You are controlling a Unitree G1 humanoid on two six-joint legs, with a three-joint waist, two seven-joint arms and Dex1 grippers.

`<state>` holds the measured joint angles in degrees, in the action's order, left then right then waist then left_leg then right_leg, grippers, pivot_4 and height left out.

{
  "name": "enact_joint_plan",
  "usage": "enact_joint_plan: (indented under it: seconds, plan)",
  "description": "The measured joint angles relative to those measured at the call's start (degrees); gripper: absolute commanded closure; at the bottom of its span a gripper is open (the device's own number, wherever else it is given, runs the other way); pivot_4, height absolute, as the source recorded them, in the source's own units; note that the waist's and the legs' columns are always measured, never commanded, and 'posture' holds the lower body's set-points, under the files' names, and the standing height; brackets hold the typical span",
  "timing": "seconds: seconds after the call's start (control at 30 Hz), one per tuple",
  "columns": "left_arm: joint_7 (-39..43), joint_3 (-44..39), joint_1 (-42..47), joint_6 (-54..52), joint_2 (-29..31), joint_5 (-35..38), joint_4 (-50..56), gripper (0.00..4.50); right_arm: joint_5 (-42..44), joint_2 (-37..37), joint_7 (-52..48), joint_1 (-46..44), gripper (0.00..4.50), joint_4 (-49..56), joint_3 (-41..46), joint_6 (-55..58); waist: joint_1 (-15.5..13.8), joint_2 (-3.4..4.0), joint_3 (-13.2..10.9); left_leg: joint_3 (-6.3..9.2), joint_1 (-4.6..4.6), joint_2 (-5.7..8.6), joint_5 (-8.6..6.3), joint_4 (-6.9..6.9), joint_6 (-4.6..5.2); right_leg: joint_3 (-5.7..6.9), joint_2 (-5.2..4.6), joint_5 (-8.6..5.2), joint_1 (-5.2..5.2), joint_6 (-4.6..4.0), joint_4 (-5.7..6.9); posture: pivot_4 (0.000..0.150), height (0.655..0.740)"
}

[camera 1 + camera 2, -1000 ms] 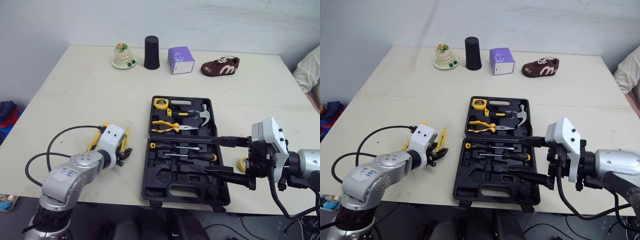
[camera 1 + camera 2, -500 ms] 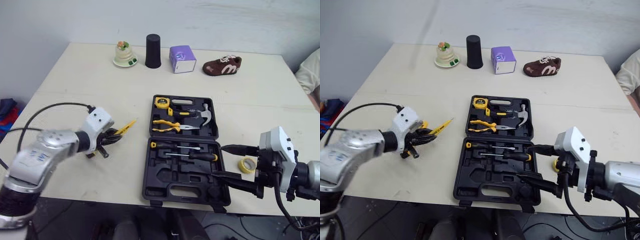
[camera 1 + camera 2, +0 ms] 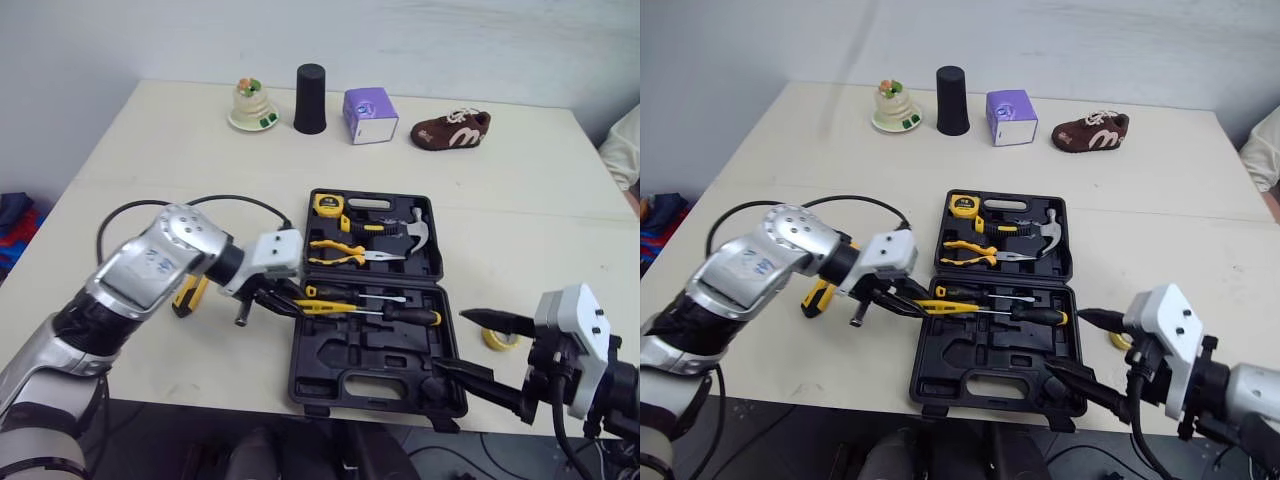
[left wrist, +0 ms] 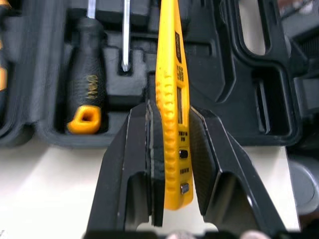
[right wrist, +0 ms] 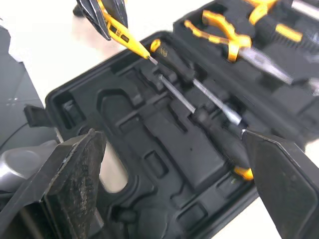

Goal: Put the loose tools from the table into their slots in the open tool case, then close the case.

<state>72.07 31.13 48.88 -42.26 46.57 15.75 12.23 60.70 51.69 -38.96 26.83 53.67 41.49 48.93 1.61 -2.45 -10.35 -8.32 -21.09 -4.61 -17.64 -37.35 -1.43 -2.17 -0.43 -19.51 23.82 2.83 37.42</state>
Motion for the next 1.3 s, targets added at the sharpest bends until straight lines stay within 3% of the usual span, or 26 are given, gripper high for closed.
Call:
enact_joint_plan:
  seconds: [0.23, 0.6, 0.8, 1.3]
  plan:
    - [-1.91, 5.08, 1.90, -1.99, -7.17, -5.78, -1.15, 4.07, 1.40, -0.52, 2.85, 3.54, 0.00, 0.28, 1.80, -0.64, 0.02, 0.00, 0.00, 0.04, 0.01, 0.04, 0.06, -0.28, 0.11, -0.10, -0.01, 0.06, -0.04, 0.09, 0.23, 0.150, 0.7339]
    - [-6.09, 5.88, 2.07, -8.71, -10.64, -10.15, -1.12, 4.07, 0.80, 0.51, 1.02, 6.88, 0.00, 0.27, 2.48, -1.59, 0.08, 0.02, 0.01, 0.07, 0.07, 0.05, 0.09, -0.38, 0.14, -0.13, -0.02, 0.08, -0.13, 0.12, 0.36, 0.150, 0.7339]
    - [-6.03, 5.72, 2.53, -13.38, -11.55, -9.41, -0.42, 4.07, 0.23, 1.42, 1.08, 5.17, 0.00, 0.27, 0.65, -1.79, 0.04, 0.03, 0.02, 0.09, 0.07, 0.05, 0.08, -0.39, 0.14, -0.12, -0.03, 0.08, -0.14, 0.12, 0.35, 0.150, 0.7339]
    - [-3.28, 7.87, 3.75, -10.58, -11.71, -9.55, -1.78, 4.07, -0.03, 1.49, 2.14, 5.52, 0.00, 0.27, -0.43, -1.89, 0.01, 0.03, 0.02, 0.09, 0.06, 0.06, 0.08, -0.43, 0.14, -0.12, -0.04, 0.08, -0.14, 0.12, 0.38, 0.150, 0.7339]
